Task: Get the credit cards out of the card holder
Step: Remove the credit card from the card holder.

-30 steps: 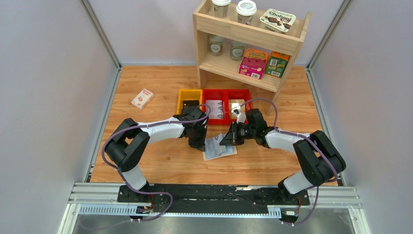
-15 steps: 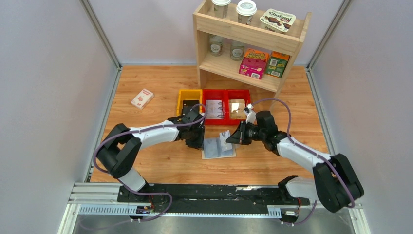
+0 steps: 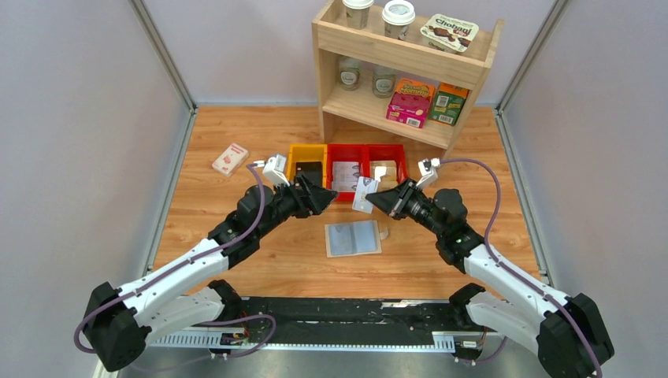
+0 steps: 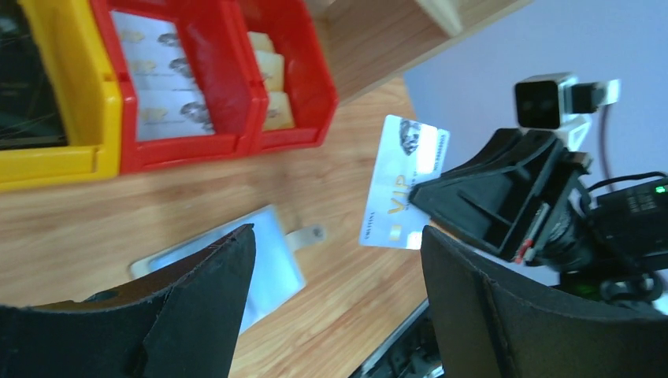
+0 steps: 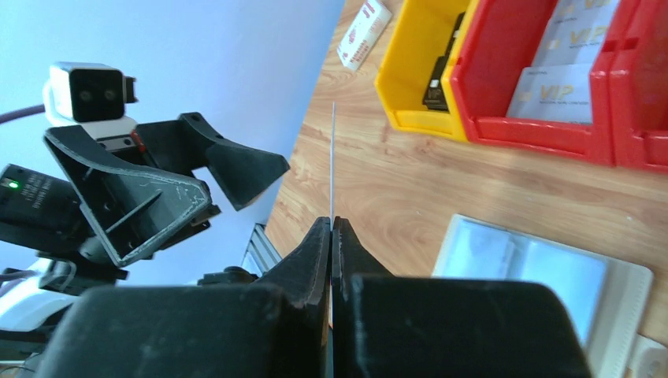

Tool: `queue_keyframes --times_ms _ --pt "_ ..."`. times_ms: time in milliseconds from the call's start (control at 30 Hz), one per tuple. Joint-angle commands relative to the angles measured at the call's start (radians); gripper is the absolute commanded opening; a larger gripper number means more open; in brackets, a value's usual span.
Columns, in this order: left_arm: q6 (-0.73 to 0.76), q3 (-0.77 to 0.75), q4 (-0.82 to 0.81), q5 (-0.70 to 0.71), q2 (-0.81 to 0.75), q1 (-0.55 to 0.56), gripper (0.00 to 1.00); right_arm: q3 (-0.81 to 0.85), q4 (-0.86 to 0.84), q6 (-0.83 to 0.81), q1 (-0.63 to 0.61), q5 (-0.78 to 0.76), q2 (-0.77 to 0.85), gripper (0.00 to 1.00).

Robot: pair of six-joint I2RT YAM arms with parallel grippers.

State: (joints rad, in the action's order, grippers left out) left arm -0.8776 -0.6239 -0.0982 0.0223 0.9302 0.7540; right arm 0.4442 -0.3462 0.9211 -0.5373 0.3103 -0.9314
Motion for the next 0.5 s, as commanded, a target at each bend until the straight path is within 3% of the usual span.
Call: queue_keyframes --times_ms 0,200,467 --pt "-0.104 0.041 -0.302 -0.051 0.019 0.001 0.85 0.044 -0.16 0.068 -0.041 -0.077 -0.02 0.0" --pt "-0.193 0.056 -0.396 -0.116 0.107 0.001 0.85 0.073 -0.246 0.096 -0.069 -0.079 -0.063 0.0" --pt "-0.236 0.066 -0.55 -0.199 0.191 0.001 0.73 0.08 -0.316 0.125 -0.084 -0.068 -0.101 0.0"
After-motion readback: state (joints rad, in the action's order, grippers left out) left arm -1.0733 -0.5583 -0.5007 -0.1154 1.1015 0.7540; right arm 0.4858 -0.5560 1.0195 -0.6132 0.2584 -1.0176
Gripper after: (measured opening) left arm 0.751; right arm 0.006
